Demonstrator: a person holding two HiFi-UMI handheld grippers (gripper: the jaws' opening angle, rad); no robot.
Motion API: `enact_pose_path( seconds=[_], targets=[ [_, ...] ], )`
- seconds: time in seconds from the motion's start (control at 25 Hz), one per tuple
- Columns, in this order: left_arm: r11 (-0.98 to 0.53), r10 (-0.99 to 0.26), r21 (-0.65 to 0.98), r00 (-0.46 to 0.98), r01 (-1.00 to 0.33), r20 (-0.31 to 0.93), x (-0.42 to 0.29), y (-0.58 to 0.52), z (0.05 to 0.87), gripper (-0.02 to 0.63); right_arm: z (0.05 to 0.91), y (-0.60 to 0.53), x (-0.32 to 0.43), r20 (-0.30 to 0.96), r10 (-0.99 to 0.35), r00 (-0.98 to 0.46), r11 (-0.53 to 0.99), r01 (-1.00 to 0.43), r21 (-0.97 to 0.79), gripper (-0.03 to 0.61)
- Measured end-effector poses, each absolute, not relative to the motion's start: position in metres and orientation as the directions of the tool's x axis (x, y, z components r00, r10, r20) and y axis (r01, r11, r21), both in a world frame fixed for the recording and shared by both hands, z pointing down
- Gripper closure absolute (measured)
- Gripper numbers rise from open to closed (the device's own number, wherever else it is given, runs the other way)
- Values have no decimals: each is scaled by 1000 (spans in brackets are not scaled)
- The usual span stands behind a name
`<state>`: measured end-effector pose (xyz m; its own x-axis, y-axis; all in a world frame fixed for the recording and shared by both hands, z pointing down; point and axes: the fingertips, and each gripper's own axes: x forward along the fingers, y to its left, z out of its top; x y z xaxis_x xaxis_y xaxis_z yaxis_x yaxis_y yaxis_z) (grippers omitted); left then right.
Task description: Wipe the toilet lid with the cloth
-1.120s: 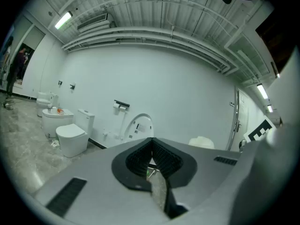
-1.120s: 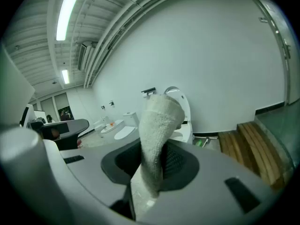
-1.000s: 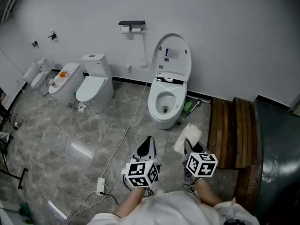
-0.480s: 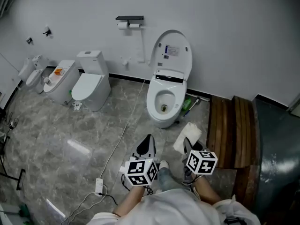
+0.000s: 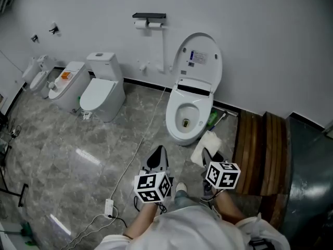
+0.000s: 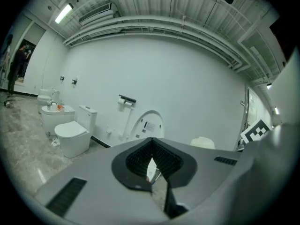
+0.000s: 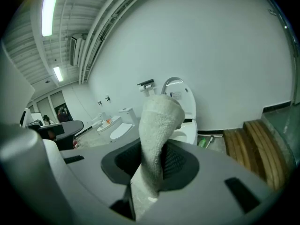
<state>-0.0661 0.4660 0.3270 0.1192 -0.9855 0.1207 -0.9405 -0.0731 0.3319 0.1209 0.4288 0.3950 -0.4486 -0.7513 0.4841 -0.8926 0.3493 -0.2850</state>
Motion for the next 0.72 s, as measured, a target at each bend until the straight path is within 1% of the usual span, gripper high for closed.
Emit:
enact_pose_path(
  seconds=[0.28,0.56,0.72],
  targets=[
    [-79,-981,331,133,-940,144,-63,398,327,600,397,360,122,500,-738,-454,343,-890,-302,494],
    [-87,-981,316,137,-945,139,-61,335,321,600,390,293,129,484,-755,-442,329,-894,-304,494],
    [-87,-975,317,147,-944,170,-59,313,334,600,394,267,129,483,-755,-443,314,-892,-326,494]
  ],
)
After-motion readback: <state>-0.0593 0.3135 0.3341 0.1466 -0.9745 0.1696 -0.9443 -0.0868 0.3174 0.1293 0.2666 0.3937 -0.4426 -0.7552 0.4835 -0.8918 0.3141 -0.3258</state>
